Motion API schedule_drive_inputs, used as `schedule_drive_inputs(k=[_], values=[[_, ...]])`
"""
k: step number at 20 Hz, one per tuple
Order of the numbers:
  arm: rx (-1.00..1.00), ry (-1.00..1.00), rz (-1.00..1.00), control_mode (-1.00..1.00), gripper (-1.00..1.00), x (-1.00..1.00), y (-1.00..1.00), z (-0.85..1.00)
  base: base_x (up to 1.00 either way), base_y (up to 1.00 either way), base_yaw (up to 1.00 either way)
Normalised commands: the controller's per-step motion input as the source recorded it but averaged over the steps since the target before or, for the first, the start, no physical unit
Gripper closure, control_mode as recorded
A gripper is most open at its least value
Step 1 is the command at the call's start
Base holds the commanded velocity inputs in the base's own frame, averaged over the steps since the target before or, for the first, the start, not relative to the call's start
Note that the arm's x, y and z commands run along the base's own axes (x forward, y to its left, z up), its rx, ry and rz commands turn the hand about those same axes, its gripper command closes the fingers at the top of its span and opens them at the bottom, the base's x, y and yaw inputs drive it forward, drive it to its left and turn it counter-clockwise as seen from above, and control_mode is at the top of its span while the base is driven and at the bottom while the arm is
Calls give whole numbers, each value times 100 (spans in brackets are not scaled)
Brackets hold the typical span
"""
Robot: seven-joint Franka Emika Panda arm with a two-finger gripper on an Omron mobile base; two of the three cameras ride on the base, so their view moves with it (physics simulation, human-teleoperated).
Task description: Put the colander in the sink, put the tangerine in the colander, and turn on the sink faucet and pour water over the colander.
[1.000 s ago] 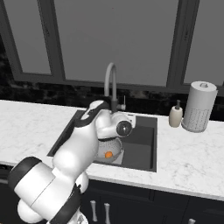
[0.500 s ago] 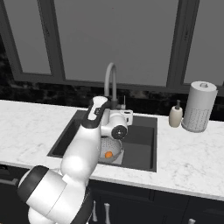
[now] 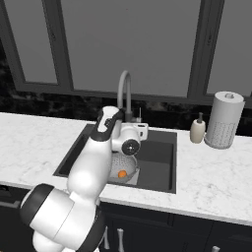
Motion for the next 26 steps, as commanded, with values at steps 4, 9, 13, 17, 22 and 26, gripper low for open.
schedule_drive_inputs(k=[4,9,13,17,22,26], values=[[0,0,0,-100,-100,13,-4,0,0,0,0],[0,0,0,-100,-100,2,-13,0,0,0,0],[0,0,0,-100,-100,1,-20,-3,0,0,0],[0,-3,0,-100,-100,14,-14,-23,0,0,0],[0,-4,0,-100,-100,29,-3,-23,0,0,0],[0,-6,0,-100,-100,35,0,-40,0,0,0]])
